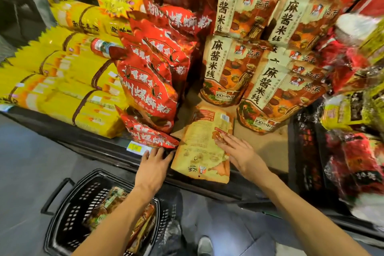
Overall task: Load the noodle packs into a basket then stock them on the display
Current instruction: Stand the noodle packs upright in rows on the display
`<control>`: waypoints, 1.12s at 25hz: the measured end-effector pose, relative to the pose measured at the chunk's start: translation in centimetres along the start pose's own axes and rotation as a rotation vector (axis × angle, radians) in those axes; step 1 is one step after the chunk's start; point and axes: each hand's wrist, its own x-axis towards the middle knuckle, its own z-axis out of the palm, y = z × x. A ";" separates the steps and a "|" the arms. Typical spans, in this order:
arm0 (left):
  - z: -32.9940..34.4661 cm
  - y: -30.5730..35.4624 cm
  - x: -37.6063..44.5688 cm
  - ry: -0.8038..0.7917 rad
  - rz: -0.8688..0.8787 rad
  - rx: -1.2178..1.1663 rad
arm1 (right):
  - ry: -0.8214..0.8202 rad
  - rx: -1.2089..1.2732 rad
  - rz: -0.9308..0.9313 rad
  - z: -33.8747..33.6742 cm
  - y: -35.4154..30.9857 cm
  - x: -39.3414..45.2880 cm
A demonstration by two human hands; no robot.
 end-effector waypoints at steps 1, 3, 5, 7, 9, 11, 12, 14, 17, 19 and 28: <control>-0.2 0.0 0.2 0.007 0.009 0.002 | 0.079 0.053 -0.028 -0.1 0.1 0.0; -0.8 -0.2 0.6 0.008 0.025 0.010 | 0.162 0.178 -0.011 -0.9 0.1 0.1; -1.0 -0.5 0.9 -0.003 0.019 0.022 | 0.190 0.337 0.066 -2.2 -0.4 0.3; -1.0 -0.4 1.2 -0.023 0.018 0.019 | 0.252 0.479 0.183 -3.0 -0.5 1.0; -1.2 -0.2 1.3 -0.064 0.024 -0.003 | 0.303 0.562 0.343 -3.5 -0.1 2.1; -1.2 0.0 1.7 -0.041 0.024 -0.018 | 0.357 0.803 0.508 -4.7 -1.1 4.0; -1.2 0.1 1.7 -0.022 0.023 -0.011 | 0.403 0.943 0.553 -5.4 -1.8 5.0; -1.4 0.2 1.9 -0.013 0.025 -0.004 | 0.461 1.154 0.629 -7.4 -3.1 6.8; -1.4 0.2 1.9 -0.023 0.019 0.013 | 0.465 1.227 0.714 -9.0 -2.9 9.1; -1.3 0.2 1.8 -0.019 0.010 0.026 | 0.491 1.215 0.765 -9.4 -2.1 10.1; -0.3 0.1 1.7 0.019 -0.002 -0.025 | 0.533 1.237 0.811 -10.0 -1.9 13.1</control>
